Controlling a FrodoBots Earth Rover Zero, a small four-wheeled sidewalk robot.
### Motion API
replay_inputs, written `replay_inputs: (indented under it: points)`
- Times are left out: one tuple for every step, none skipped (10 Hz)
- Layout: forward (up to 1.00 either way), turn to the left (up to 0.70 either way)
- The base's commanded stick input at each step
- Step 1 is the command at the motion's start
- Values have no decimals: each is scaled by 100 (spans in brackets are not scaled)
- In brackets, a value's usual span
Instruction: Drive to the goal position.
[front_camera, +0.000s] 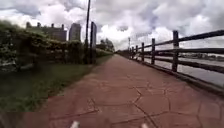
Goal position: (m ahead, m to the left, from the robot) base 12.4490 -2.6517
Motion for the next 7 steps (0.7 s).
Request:
replay_inputs:
  points:
    - [70, 0]
    - [70, 0]
    - [70, 0]
    - [70, -7]
    - [70, -35]
    - [70, -30]
    - [70, 0]
